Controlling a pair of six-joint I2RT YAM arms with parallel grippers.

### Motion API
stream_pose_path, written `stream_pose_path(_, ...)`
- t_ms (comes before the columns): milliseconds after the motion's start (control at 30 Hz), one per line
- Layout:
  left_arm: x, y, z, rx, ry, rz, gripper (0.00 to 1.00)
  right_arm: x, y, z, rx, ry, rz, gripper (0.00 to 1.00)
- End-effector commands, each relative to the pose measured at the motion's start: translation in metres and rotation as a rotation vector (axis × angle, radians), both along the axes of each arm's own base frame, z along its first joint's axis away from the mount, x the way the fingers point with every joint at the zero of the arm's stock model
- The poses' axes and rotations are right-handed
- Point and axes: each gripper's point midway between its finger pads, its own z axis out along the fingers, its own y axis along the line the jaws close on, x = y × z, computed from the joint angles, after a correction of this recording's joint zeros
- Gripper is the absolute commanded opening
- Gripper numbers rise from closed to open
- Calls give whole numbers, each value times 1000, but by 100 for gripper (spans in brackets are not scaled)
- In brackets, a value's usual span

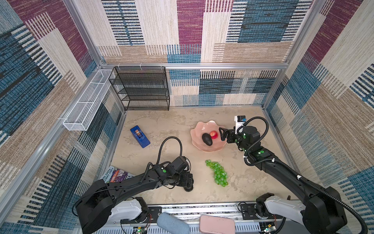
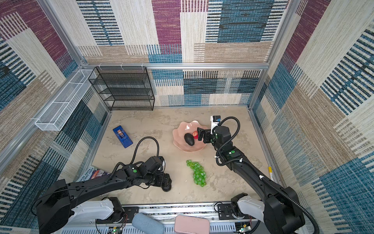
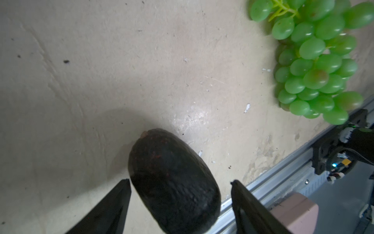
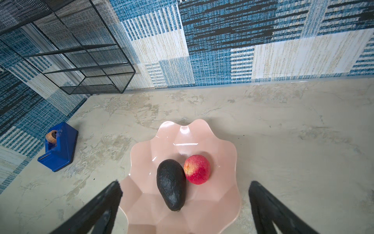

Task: Arrange fruit in a fruit bowl
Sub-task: Pick up the fruit from the bottom-center of the table.

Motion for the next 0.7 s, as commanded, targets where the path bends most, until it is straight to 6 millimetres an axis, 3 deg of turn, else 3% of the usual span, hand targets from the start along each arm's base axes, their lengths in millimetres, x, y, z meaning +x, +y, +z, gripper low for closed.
stream_pose_path(0,8,-6,0,2,-18,12,76,1,0,6,16,-26,-4,100)
stream_pose_path(200,9,-7,-7,36,-3,-3,62,-1,-2,3,17,-25,-11,100)
stream_pose_path(300,13,-6,2,44,-38,-6,55,-2,-2,1,19,-24,-14,100)
stream_pose_path(533,41,-9,53,49,-218,-32,48,0,0,-1,34,-23,-9,100)
stream_pose_path(667,67,-17,83,58,-314,-53,48,0,0,1,45,-30,-11,100)
